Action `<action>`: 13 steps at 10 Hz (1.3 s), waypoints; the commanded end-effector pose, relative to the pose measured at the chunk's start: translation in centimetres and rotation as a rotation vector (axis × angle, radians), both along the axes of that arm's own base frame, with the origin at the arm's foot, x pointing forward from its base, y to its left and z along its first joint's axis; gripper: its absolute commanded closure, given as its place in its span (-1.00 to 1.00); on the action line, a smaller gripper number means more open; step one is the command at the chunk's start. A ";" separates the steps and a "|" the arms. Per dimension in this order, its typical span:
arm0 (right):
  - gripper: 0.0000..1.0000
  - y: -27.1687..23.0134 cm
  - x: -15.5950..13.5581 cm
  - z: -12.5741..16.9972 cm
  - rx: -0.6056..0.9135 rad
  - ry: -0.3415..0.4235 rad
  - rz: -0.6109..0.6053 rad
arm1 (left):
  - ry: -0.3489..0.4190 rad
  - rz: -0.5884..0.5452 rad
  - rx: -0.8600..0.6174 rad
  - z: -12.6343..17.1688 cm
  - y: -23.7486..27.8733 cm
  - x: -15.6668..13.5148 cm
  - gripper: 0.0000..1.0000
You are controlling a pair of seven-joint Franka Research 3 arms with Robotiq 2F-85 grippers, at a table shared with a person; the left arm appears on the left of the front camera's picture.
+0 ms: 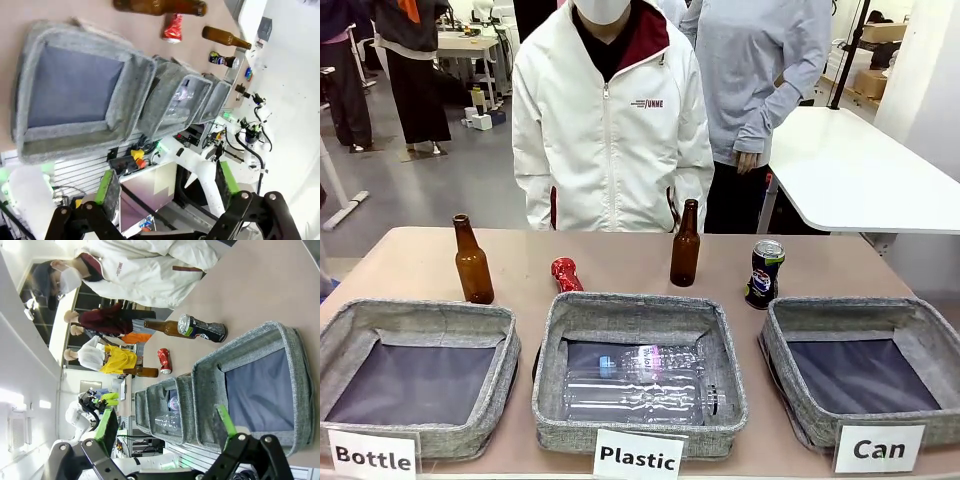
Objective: Sort the can waste into the basket.
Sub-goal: Pick up the can waste from the table and place it in the right Fabric basket.
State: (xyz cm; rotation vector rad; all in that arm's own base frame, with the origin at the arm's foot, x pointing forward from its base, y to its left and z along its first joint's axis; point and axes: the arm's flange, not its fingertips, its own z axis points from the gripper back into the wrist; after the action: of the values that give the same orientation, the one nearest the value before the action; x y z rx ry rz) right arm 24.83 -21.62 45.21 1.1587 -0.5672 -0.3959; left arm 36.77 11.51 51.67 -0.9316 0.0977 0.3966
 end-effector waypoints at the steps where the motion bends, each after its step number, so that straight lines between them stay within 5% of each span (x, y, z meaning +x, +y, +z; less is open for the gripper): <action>1: -1.00 -0.2 0.2 0.1 0.003 -0.034 0.002 | -0.013 0.026 0.003 2.2 -5.1 2.5 -1.00; 6: -1.00 -0.2 0.2 0.1 0.003 -0.034 0.002 | 0.007 -0.076 0.433 5.9 -22.6 6.7 -1.00; 7: -1.00 -0.2 0.2 0.1 0.003 -0.034 0.002 | 0.019 -0.132 0.514 5.5 -26.2 8.0 -1.00; 10: -1.00 -0.2 0.2 0.1 0.003 -0.034 0.002 | -0.008 -0.029 0.739 3.1 -35.3 12.4 -1.00; 13: -1.00 -0.2 0.2 0.1 0.003 -0.034 0.002 | -0.048 0.011 0.833 0.7 -38.1 15.4 -1.00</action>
State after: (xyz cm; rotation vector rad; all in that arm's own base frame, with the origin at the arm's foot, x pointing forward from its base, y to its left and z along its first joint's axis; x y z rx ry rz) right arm 24.80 -21.64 45.23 1.1584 -0.5682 -0.3960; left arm 50.98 -26.35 51.35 -0.1434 -0.0990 0.3631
